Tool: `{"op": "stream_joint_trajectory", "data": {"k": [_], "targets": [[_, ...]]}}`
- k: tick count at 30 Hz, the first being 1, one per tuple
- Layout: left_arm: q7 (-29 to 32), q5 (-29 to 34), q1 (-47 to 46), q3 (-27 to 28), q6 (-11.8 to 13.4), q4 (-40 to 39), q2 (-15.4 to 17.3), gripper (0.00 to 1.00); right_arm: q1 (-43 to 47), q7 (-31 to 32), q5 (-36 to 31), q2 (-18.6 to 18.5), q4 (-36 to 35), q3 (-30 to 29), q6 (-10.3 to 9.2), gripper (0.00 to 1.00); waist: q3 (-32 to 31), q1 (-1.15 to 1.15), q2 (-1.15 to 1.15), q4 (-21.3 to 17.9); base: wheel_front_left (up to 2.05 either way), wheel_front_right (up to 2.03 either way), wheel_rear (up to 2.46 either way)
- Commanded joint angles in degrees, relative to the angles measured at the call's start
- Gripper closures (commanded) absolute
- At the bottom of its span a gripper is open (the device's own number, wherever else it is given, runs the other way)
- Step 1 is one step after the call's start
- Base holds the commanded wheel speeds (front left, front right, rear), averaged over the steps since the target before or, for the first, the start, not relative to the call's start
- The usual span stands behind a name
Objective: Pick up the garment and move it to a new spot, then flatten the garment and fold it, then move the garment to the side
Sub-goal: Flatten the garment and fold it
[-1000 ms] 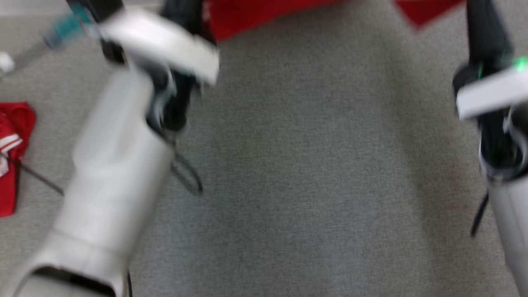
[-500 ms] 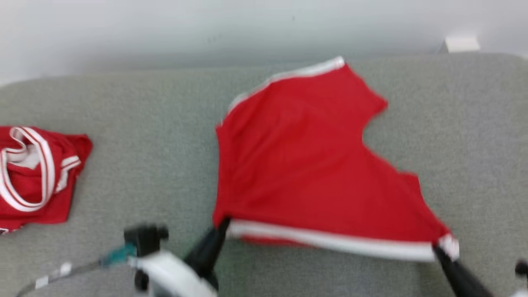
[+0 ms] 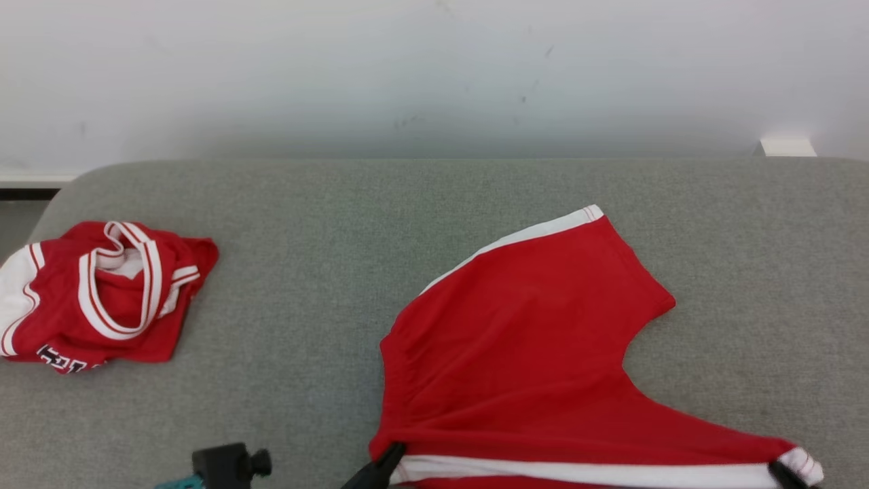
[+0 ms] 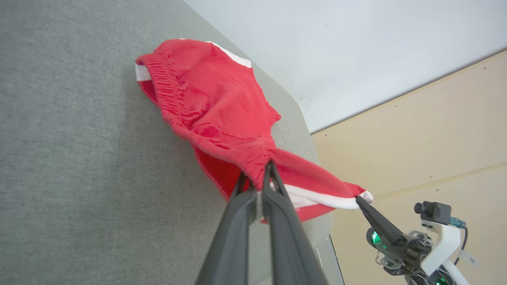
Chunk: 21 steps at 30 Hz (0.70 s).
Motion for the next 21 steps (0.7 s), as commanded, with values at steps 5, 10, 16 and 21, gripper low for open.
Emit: {"op": "stream_joint_trajectory", "data": {"k": [5, 10, 16, 21], "targets": [[5.5, -6.6, -7.5, 1.4, 1.1, -1.8, -3.6, 1.00, -13.8, 10.7, 0.2, 0.0, 2.3, -3.2, -0.15, 1.00, 5.3, 0.03, 0.00, 2.8, 0.00, 0.00, 0.00], [8.2, -8.8, -15.5, 2.5, 3.2, 2.3, -7.7, 1.00, -28.0, 22.1, -0.1, -0.1, 6.8, -3.7, -0.14, 1.00, 10.6, 0.03, 0.00, 6.0, 0.00, 0.00, 0.00], [7.4, -7.7, -24.9, 3.2, 4.4, 11.0, -13.7, 1.00, -44.5, 33.9, -4.3, 1.8, 13.7, -3.0, -0.14, 1.00, 16.5, 0.03, 0.00, 10.0, 0.00, 0.00, 0.00], [5.4, -7.6, -31.3, 4.3, 4.1, 17.4, -18.9, 1.00, -55.7, 37.1, -9.9, 4.0, 19.9, -2.7, -0.14, 1.00, 19.9, 0.03, 0.00, 12.6, 0.00, 0.00, 0.00]]}}
